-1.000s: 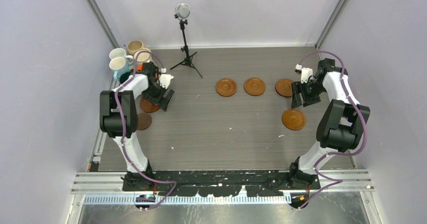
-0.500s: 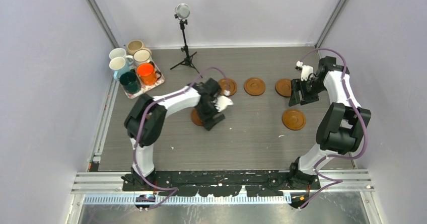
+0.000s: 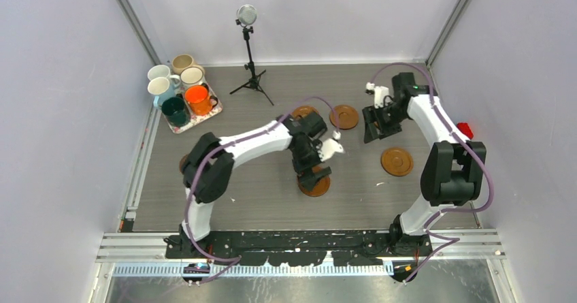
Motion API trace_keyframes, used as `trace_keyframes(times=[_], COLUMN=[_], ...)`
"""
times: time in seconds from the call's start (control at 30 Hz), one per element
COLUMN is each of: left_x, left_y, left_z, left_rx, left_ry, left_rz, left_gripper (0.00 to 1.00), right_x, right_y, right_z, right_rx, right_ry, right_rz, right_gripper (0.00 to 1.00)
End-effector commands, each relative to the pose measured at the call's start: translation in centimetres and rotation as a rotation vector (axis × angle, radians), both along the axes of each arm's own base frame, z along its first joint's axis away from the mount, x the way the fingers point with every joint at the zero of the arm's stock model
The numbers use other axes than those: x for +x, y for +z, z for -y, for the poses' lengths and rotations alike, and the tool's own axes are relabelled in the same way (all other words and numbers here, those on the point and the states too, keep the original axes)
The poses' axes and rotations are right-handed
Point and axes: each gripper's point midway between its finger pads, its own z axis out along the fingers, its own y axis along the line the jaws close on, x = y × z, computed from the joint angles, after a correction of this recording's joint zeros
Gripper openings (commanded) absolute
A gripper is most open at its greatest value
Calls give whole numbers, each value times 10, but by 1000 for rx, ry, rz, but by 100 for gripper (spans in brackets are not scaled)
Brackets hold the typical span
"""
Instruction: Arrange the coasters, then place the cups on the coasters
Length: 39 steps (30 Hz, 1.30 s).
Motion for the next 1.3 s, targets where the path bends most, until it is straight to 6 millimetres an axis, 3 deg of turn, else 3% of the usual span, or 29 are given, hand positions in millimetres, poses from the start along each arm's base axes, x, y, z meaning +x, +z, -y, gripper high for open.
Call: trace_keyframes(times=[0.0,0.17,0.33,0.5,0.7,1.0,1.27], left_x=[27,57,68,60,52,58,64], left_y=[71,91,94,91,82,71,63], left_z=[-43,-130,-224,-285,-317,-328,-344], left_rx=[-130,-167,-171,-199,-249,-294,-210], left_ry=[152,396,650,799,912,973,998], left_rz=[19,32,54,38,-28,-78,-13], left_gripper=[88,89,90,91,91,91,87], right_x=[14,6,-14,-34,-48,-58,-63], right_y=[13,-1,-25,-50,-67,-95,-101], right_z=[-46,-110,-161,-193,-213,-196,-167], right_rx=[4,-13,-91,-206,-286,-413,-468], right_ry=[45,201,363,491,568,605,588], right_rz=[94,87,100,132,168,143,113], right_gripper=[65,65,67,71,74,74,51])
